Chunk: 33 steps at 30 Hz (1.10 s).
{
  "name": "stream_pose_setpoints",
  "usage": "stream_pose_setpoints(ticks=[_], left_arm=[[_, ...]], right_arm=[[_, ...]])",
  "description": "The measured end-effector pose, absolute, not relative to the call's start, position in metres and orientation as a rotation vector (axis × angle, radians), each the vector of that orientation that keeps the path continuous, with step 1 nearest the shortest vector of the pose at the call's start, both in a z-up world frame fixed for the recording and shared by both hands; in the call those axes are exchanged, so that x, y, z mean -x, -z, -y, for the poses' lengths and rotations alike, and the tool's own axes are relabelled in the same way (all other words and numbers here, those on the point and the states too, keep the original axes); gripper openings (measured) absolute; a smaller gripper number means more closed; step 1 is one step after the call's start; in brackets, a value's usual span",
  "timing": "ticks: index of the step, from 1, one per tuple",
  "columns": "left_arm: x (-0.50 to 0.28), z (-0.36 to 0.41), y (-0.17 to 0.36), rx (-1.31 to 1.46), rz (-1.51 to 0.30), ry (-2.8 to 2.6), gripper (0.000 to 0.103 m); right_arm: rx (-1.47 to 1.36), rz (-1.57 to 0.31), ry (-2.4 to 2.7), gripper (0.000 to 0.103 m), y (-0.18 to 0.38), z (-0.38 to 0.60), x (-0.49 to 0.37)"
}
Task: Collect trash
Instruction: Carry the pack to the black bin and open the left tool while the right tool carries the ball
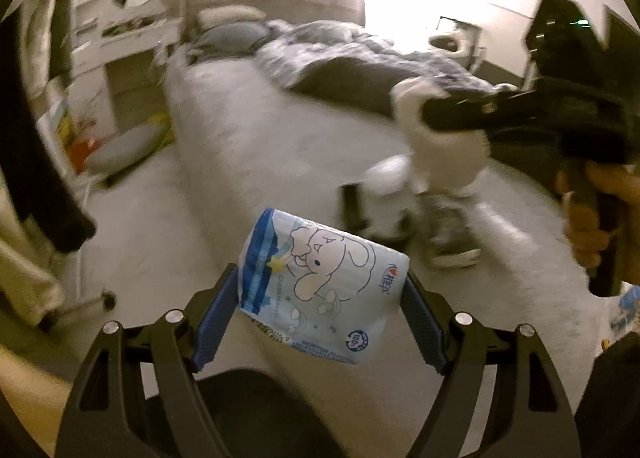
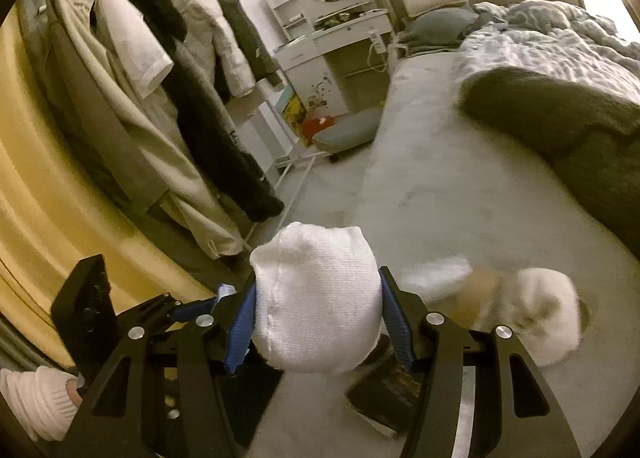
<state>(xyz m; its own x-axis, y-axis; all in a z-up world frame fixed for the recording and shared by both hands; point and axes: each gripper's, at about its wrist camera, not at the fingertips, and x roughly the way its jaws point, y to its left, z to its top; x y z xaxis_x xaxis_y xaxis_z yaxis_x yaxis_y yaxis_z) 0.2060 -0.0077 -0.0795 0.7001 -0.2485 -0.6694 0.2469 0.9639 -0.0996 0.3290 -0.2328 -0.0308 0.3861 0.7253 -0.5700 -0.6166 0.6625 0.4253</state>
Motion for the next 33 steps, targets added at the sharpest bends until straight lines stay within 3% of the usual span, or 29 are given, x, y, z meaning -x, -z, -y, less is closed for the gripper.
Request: stream_pose_setpoints(ticks=[33], left_arm=[[-0.169, -0.152, 0.213, 0.341, -1.311, 0.007, 0.080]], right_arm=[[0.038, -1.022, -0.989, 0.058, 0.094, 0.031, -0.281]])
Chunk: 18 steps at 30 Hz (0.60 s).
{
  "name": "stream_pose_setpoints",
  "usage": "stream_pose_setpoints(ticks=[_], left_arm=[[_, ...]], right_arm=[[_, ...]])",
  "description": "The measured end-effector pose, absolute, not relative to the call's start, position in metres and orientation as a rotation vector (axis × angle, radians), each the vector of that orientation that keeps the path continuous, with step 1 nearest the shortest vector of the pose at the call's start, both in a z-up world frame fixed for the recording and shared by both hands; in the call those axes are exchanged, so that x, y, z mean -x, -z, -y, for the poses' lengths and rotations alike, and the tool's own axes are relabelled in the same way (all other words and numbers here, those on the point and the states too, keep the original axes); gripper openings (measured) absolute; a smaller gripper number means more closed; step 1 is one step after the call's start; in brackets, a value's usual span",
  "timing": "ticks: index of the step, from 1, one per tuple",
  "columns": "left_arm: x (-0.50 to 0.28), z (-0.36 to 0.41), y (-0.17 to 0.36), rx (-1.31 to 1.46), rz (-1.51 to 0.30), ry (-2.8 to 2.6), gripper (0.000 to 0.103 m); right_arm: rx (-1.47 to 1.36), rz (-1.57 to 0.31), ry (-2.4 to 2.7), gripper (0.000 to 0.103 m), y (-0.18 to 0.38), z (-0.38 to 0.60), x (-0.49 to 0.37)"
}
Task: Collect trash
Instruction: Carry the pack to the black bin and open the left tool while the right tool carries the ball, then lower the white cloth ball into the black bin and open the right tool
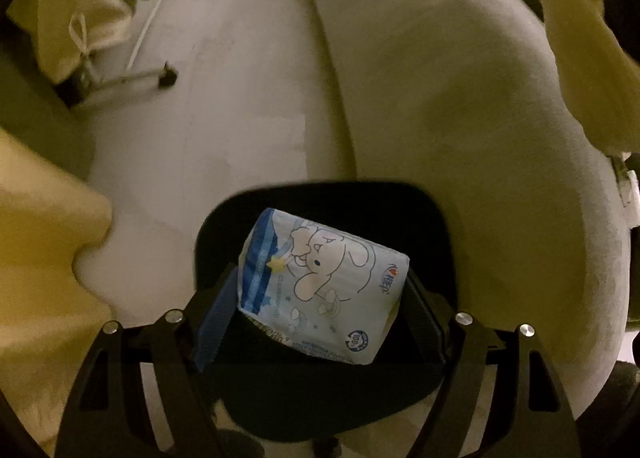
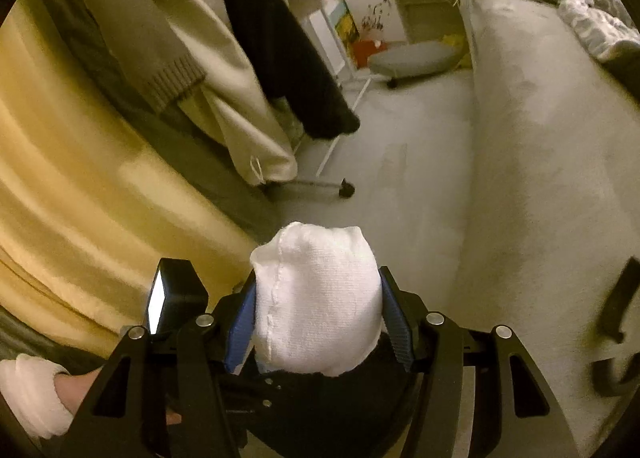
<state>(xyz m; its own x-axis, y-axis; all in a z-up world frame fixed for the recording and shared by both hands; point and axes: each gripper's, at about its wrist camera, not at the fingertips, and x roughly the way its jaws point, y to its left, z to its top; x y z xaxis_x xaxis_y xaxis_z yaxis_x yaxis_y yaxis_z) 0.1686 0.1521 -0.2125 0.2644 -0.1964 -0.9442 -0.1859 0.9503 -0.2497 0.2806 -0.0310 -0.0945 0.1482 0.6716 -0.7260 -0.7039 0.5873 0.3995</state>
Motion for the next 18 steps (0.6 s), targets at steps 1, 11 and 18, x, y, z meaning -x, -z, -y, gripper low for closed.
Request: stream_pose_setpoints(ticks=[1, 11, 18], left_arm=[[-0.165, -0.156, 0.216, 0.353, -1.331, 0.006, 0.080], [-0.136, -0.164, 0.215, 0.357, -1.369, 0.035, 0.091], [-0.132, -0.184, 0.202, 0.368, -1.312, 0.018, 0.093]], right_arm=[[0.041, -1.035, -0.997, 0.058, 0.099, 0.026, -0.279], [0.080, -1.104, -1.018, 0.058, 0.123, 0.001, -0.269], [0.141, -1.159, -1.007, 0.058, 0.143, -0.013, -0.265]])
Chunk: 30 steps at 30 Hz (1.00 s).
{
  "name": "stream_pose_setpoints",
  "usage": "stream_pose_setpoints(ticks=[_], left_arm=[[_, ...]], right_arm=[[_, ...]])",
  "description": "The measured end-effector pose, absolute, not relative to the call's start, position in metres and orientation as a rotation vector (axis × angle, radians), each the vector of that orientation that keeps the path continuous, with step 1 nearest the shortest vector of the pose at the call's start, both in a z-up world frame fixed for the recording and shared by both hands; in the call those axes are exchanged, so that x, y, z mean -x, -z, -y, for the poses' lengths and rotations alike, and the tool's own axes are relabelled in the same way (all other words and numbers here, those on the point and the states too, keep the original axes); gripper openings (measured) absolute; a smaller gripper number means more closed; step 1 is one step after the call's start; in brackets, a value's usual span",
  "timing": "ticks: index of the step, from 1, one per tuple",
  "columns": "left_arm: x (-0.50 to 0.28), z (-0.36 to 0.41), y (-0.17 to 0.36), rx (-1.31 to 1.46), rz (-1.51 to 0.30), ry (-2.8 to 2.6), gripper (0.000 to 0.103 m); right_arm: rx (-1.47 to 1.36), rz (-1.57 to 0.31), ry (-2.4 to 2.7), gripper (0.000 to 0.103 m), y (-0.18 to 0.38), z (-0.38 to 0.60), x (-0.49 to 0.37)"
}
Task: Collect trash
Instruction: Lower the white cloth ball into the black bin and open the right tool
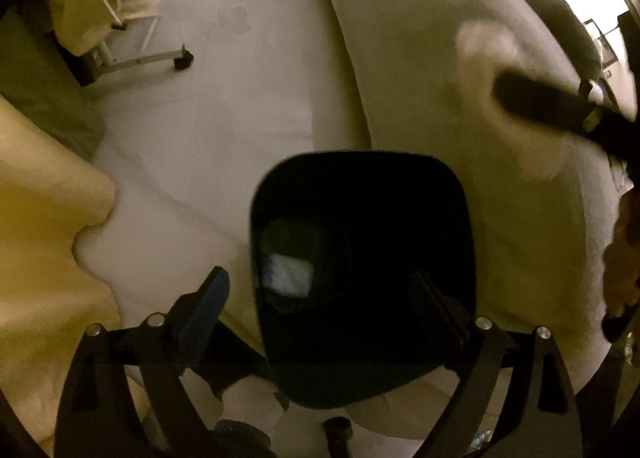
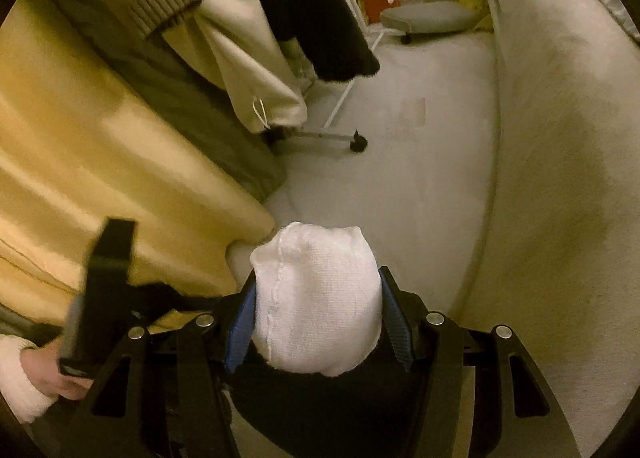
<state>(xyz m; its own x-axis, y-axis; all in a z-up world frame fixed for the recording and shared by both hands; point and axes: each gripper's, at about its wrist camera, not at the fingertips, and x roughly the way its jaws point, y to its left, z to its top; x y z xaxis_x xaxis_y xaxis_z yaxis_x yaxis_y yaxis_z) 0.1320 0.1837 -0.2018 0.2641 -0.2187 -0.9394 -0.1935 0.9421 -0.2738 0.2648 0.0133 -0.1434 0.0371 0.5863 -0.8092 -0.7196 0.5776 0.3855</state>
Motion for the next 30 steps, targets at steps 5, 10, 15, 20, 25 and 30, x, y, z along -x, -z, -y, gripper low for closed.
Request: stream_pose_setpoints(ticks=[5, 10, 15, 20, 25, 30], left_arm=[[-0.128, -0.198, 0.177, 0.357, -1.217, -0.012, 0.089], [-0.130, -0.204, 0.146, 0.360, -1.078, -0.024, 0.083], [-0.130, -0.198, 0.115, 0.258, -0.949, -0.051, 0.074], [-0.133, -0.194, 0.088, 0.259, -0.835, -0.013, 0.069], [-0.131, -0.195, 0.067, 0.242, -0.732, 0.012, 0.066], [-0.130, -0.189, 0.046, 0.240, -0.669, 0.028, 0.066]], right_arm=[[0.198, -1.200, -0.995, 0.058, 0.162, -0.023, -0.259], [0.242, -1.235, -0.972, 0.058, 0.178, -0.027, -0.254], [0.295, -1.276, -0.975, 0.058, 0.196, -0.035, -0.245], [0.351, -1.309, -0.980, 0.058, 0.213, -0.040, -0.236], [0.415, -1.361, -0.969, 0.058, 0.235, -0.045, -0.230], [0.479, -1.374, -0.937, 0.066, 0.244, -0.049, -0.223]])
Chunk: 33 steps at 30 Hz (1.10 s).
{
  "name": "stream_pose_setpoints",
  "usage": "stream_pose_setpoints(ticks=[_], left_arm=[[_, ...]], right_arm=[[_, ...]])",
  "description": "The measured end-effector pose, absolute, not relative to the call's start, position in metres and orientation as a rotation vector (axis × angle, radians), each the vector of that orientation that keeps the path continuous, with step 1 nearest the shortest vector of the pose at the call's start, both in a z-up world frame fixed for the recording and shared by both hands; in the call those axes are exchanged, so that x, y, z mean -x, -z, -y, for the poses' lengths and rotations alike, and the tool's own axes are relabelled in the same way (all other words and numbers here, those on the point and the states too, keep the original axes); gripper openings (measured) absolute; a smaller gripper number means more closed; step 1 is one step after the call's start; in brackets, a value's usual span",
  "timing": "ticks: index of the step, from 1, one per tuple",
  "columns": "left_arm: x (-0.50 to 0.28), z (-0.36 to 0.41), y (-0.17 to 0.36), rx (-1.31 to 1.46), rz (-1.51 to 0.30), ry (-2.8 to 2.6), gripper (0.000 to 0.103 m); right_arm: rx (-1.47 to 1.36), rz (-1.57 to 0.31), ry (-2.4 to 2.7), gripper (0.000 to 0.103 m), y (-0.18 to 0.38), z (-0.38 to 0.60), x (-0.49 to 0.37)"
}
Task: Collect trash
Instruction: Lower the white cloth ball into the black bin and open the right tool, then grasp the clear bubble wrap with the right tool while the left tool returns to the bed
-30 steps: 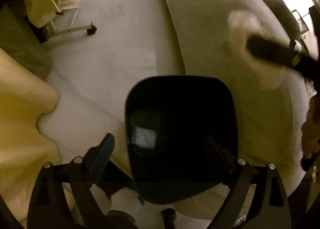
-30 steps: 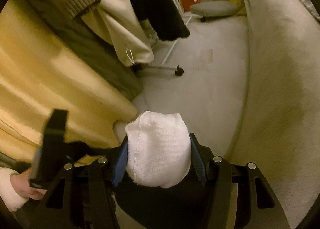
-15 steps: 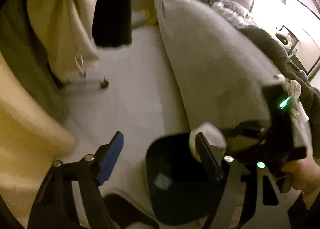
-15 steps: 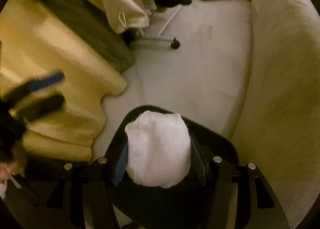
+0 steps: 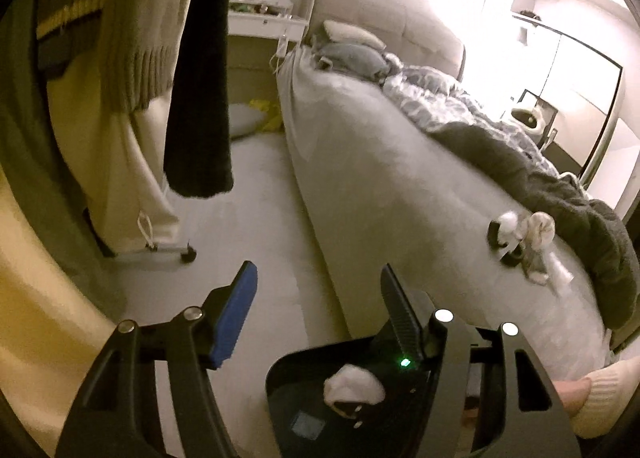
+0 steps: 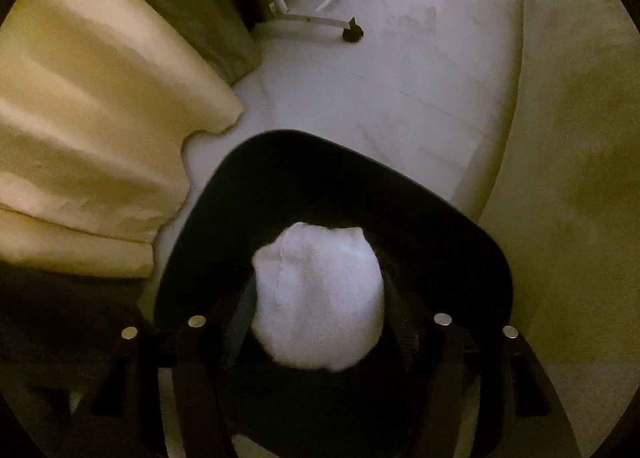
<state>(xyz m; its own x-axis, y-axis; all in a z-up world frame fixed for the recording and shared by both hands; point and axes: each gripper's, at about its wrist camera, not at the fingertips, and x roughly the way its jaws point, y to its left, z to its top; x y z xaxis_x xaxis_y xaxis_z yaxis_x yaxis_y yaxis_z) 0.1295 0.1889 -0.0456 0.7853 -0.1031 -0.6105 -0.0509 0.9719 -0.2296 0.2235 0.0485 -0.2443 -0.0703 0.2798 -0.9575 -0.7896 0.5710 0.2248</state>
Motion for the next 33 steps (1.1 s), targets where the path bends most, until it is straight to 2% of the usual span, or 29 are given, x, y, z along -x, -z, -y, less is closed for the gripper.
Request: stream_pose_setpoints(ticks=[4, 10, 19, 25, 33], left_arm=[[-0.131, -0.182, 0.028, 0.250, -0.624, 0.036, 0.066], [-0.141, -0.170, 0.006, 0.264, -0.557, 0.043, 0.066], [-0.157, -0.140, -0.013, 0.183, -0.510, 0.035, 0.073], [-0.168, -0.125, -0.016, 0.185, -0.493, 0.052, 0.080], [-0.183, -0.102, -0.012, 0.189, -0.506, 0.083, 0.087]], right_arm=[[0.531, -1.368, -0.884, 0.078, 0.244, -0.050, -0.221], [0.507, -1.323, -0.870, 0.082, 0.224, -0.041, -0.224], [0.377, -1.214, -0.935, 0.085, 0.168, -0.012, -0.231], [0.293, -1.074, -0.956, 0.085, 0.121, 0.019, -0.236], [0.263, -0.959, -0.917, 0.085, 0.090, 0.067, -0.244]])
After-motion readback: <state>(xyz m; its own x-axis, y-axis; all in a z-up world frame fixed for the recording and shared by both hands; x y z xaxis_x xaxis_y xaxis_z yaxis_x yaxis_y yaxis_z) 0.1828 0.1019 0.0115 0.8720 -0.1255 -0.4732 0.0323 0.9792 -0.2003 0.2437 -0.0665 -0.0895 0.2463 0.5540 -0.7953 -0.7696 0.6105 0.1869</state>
